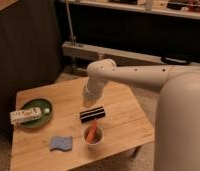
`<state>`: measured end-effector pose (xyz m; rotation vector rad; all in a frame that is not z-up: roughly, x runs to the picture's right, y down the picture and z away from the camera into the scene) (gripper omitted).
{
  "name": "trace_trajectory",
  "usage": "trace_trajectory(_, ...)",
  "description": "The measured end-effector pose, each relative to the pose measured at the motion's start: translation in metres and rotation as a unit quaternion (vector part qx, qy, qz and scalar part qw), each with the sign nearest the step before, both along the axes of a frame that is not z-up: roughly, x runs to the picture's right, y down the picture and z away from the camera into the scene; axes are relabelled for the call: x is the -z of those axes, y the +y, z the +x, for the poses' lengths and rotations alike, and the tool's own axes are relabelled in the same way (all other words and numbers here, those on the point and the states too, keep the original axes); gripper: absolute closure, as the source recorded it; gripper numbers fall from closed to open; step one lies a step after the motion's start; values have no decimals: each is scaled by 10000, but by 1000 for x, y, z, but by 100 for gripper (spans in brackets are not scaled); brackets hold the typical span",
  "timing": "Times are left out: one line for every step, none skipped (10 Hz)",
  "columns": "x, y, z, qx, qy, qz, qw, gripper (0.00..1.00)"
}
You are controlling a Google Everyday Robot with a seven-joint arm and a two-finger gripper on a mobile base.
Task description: Knock the eraser over
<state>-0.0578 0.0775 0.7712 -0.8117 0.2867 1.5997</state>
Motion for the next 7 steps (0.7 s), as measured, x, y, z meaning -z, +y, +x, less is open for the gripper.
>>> trace_trajectory(0, 0, 0, -12, -8, 1, 10000, 90)
trace_trajectory(1, 0, -3, -2, -29, 0, 10000, 78)
trace_trajectory(0, 0, -2, -5, -19, 3, 10000, 70)
trace_trajectory(0, 0, 0, -13, -8, 1, 10000, 62)
trace_trajectory(0, 0, -2, -2, -23, 1, 10000, 48)
trace_trajectory(0, 0, -2, -2, -23, 2, 10000, 40)
trace_trajectory(0, 0, -1, -7, -18, 1, 10000, 32)
